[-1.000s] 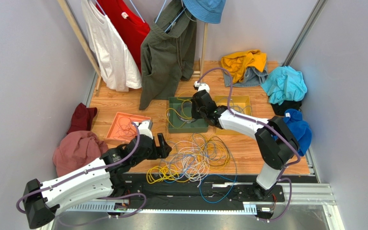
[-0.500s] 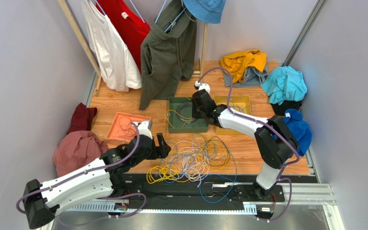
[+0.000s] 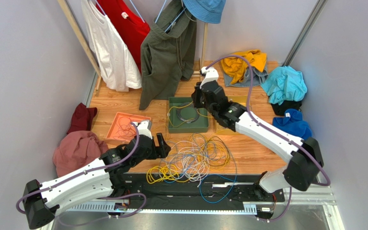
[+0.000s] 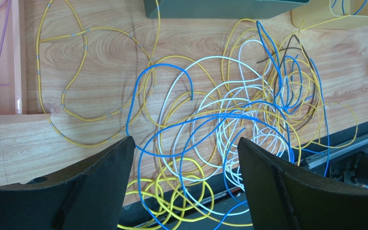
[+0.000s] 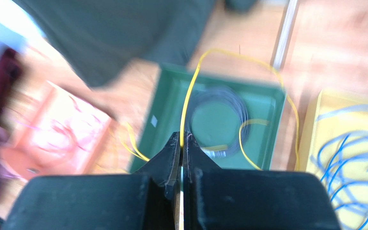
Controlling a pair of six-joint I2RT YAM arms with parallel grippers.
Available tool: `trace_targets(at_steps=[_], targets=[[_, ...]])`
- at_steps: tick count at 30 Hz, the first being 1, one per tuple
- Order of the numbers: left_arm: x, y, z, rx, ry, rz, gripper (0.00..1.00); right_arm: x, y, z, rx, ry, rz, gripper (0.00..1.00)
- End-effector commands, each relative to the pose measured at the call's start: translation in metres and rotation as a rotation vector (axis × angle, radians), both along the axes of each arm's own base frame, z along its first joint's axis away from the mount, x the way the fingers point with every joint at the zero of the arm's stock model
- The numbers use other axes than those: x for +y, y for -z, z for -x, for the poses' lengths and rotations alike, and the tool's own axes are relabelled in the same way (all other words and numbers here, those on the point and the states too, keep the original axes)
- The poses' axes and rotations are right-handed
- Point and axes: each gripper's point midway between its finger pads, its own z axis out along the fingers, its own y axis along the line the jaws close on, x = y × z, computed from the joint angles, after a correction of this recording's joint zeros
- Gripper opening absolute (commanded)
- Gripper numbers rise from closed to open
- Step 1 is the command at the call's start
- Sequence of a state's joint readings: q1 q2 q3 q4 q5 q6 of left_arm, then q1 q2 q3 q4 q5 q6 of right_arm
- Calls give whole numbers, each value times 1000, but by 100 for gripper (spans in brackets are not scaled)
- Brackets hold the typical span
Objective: Untangle the cables
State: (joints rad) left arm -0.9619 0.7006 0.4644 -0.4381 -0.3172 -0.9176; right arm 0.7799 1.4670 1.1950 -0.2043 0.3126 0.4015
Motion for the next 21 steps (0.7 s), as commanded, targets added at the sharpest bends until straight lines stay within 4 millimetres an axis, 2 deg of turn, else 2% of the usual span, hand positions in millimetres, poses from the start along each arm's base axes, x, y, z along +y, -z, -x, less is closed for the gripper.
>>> trace_targets(at_steps=[1,2,6,13,17,21], targets=[[-3,-15,-5,-31,-12,29,88,-5,-76,5,-130,-13,-67,0],[-3,-16,-5,-34,-13,31,88,-5,-93,9,-148,-27,-90,0],[-2,-18,-6,-41,-17,33,88,1,-130,19,-195,-84,-148,0],[-1,-23,-9,-61,-27,30,88,16,-186,40,-259,-189,-250,0],[-1,-32,-12,-83,-32,34,88,17,-195,42,-267,-203,-262,0],[-2,-32,-11,-77,-30,47,88,20,-186,38,-264,-202,-253,0]])
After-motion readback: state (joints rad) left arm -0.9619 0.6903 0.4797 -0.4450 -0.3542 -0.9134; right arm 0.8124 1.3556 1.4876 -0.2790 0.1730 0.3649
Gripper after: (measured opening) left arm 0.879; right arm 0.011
